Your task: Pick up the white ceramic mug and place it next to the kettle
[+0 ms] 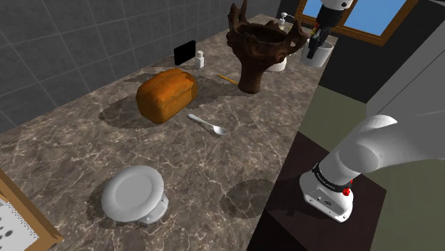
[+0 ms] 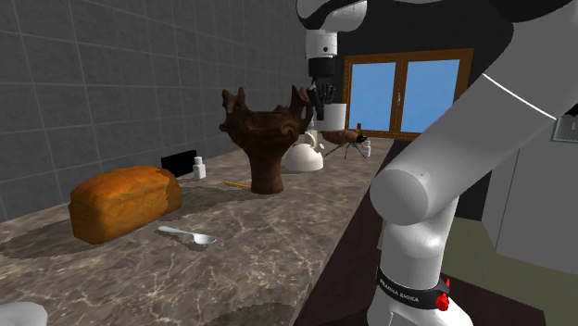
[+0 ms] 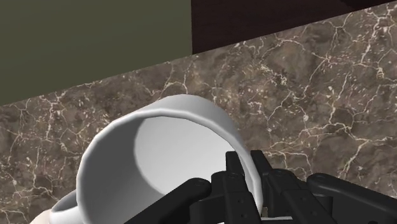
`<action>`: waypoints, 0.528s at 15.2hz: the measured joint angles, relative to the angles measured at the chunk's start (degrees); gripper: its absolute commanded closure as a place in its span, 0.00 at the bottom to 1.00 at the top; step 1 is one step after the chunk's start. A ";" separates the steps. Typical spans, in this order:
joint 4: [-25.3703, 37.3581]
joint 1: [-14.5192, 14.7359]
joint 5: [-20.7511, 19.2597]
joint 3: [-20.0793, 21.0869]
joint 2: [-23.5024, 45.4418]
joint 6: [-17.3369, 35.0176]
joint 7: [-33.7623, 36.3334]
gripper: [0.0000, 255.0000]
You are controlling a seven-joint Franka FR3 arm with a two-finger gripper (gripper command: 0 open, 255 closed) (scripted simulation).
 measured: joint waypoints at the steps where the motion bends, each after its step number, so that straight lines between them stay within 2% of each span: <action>1: 0.99 -0.17 -0.30 -0.98 1.13 0.27 -1.10 1.00; 8: 9.38 -1.42 -1.32 -9.54 11.11 3.20 -10.97 1.00</action>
